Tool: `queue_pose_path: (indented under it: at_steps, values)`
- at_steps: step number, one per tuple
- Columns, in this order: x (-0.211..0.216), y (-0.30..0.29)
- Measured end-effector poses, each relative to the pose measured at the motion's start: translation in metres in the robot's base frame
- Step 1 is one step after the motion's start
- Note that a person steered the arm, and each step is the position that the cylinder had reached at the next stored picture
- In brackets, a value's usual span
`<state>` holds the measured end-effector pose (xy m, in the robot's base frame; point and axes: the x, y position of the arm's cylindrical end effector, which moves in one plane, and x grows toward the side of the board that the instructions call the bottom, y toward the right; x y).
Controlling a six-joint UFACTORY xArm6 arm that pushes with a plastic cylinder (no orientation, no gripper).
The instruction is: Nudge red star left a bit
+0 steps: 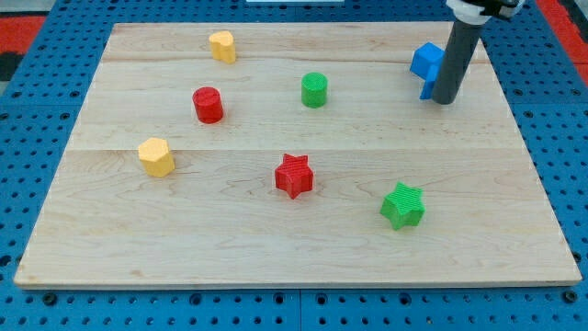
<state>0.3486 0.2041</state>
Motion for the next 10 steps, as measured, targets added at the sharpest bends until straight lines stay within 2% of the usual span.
queue_pose_path:
  at_steps: [1, 3, 4, 5, 7, 9, 10]
  values:
    - [-0.018, 0.012]
    - [-0.056, -0.003]
    - [-0.047, 0.012]
    - [-0.008, 0.018]
    - [0.063, -0.023]
    - [0.081, -0.046]
    - [0.101, -0.081]
